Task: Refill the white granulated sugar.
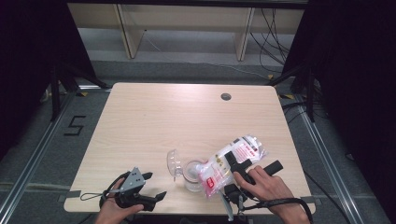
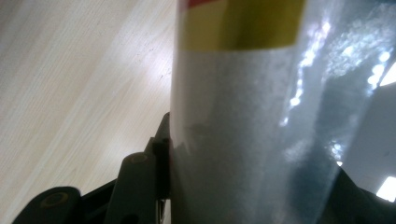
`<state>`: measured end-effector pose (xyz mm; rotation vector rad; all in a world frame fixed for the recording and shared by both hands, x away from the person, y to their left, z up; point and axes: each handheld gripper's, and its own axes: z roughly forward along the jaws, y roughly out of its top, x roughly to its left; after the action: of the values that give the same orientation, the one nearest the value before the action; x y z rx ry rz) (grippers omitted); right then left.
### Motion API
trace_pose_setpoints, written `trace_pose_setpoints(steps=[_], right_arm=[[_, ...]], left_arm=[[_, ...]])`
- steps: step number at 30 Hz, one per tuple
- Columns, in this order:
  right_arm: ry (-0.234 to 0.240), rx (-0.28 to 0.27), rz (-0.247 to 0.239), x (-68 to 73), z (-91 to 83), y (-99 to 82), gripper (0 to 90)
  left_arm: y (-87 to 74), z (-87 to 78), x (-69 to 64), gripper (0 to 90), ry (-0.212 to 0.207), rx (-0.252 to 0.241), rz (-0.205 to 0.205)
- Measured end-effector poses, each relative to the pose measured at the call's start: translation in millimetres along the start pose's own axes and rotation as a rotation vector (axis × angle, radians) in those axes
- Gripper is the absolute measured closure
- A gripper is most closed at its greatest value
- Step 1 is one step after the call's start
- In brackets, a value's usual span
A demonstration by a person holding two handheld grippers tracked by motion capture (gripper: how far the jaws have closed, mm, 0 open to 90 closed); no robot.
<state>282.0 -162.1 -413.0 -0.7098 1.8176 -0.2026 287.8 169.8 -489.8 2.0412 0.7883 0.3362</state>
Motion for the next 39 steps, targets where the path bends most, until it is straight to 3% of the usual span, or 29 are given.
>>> trace_pose_setpoints(steps=[6, 9, 10, 14, 17, 18, 20, 25, 27, 39], right_arm=[[-0.004, 0.01, 0.0, -0.6, -1.7, -1.2, 58.1], [0.002, 0.013, 0.028, 1.9, -1.2, -2.2, 58.2], [0.0, 0.008, 0.004, 0.5, -0.8, -2.2, 58.3], [-0.001, 0.01, 0.002, -0.3, -1.3, -3.5, 58.4], [-0.003, 0.012, 0.013, -0.7, -2.1, -4.2, 58.5], [0.0, 0.013, 0.018, -0.9, -2.4, -4.5, 58.5], [0.001, 0.015, 0.017, -0.9, -2.6, -4.7, 58.5], [-0.003, 0.016, 0.008, -1.9, -3.2, -6.0, 58.7], [-0.014, 0.011, 0.01, -1.6, -3.3, -6.3, 58.8], [-0.016, 0.019, 0.008, -3.1, -5.6, -6.0, 59.2]], left_arm=[[-0.2, 1.2, -2.0, 16.1, -0.009, -0.018, -0.021], [0.3, -0.6, -0.2, 16.1, 0.005, 0.005, 0.001], [0.2, -0.4, -0.3, 16.1, 0.006, 0.004, -0.003], [0.0, 0.1, -0.1, 16.1, 0.0, 0.0, 0.0], [-0.2, 1.2, -2.0, 16.1, -0.009, -0.019, -0.023], [-0.1, 0.2, -0.3, 16.1, 0.0, -0.001, -0.002], [0.0, 0.1, 0.0, 16.1, 0.0, 0.002, 0.001], [-0.2, 1.3, -1.9, 16.1, -0.009, -0.019, -0.022], [0.0, 0.0, 0.0, 16.1, 0.001, 0.0, -0.001], [-0.2, 0.9, -1.0, 16.1, -0.011, -0.01, -0.014]])
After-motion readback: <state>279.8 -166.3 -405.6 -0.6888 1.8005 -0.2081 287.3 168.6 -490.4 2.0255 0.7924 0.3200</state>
